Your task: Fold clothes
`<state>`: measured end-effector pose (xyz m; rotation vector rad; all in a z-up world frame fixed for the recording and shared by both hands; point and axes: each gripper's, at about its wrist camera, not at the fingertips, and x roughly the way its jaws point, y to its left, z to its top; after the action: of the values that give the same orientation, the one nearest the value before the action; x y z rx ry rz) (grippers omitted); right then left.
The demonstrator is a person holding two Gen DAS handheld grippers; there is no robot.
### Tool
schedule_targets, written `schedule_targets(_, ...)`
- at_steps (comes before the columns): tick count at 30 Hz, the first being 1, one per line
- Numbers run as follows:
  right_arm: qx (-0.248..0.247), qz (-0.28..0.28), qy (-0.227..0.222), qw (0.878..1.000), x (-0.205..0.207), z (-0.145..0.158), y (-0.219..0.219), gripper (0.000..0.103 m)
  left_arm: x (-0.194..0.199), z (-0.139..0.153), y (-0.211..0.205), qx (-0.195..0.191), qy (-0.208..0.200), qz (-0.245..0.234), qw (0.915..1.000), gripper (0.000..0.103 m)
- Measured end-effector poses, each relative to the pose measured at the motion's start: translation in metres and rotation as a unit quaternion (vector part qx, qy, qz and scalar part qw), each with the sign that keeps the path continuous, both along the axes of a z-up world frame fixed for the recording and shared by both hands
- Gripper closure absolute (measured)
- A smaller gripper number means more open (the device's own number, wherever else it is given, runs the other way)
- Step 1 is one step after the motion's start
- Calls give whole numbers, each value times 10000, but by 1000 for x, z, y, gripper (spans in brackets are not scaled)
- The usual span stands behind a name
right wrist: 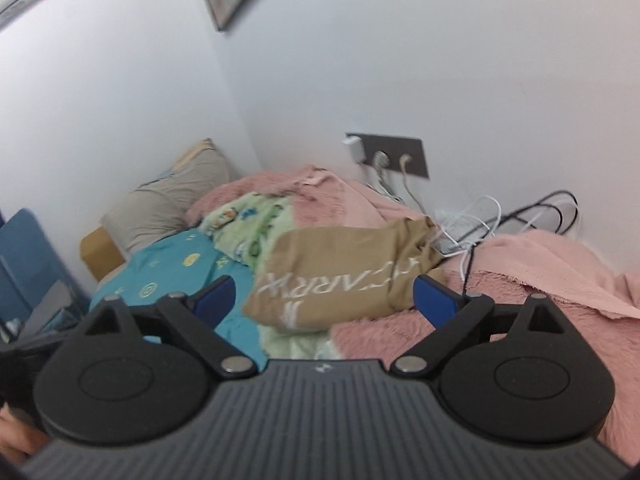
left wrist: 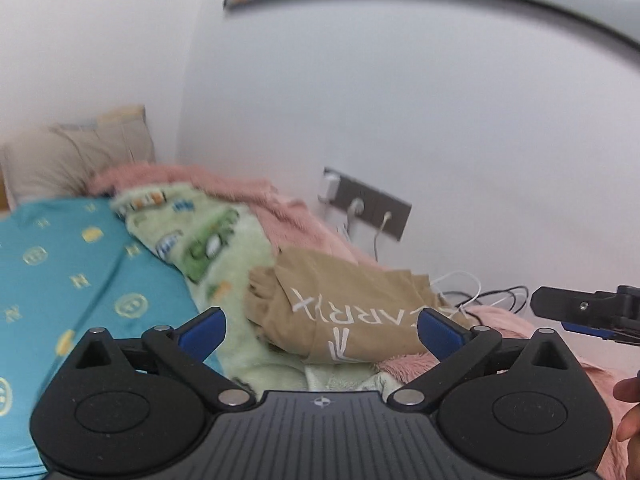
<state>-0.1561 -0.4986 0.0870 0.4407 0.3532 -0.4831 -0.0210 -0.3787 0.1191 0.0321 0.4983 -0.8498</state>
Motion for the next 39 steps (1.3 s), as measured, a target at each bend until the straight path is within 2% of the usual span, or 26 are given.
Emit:
schedule_targets(3,-246,108,-122,9996,-16,8,28,6,-26,10,25,113,-176,160,9997,0)
schedule_targets(8,-652,234,-337,9970,-44,11,67,6,-72,25,67,-112,-477,464,9977,0)
schedule_targets(17,-1129,88,-507,9923,-72,-2,112,6,-129,17,95,19,-1014,237,9946,0)
schedule_targets(22,-1335,-37,-583,9893,-73,-6,123,6,-131,14,108,-129,-991,279,9946,0)
schedule_targets(39,-1622,-59,-437,9858,-68,-6,144,6,-124,9,136,-255,-839,462,9951,0)
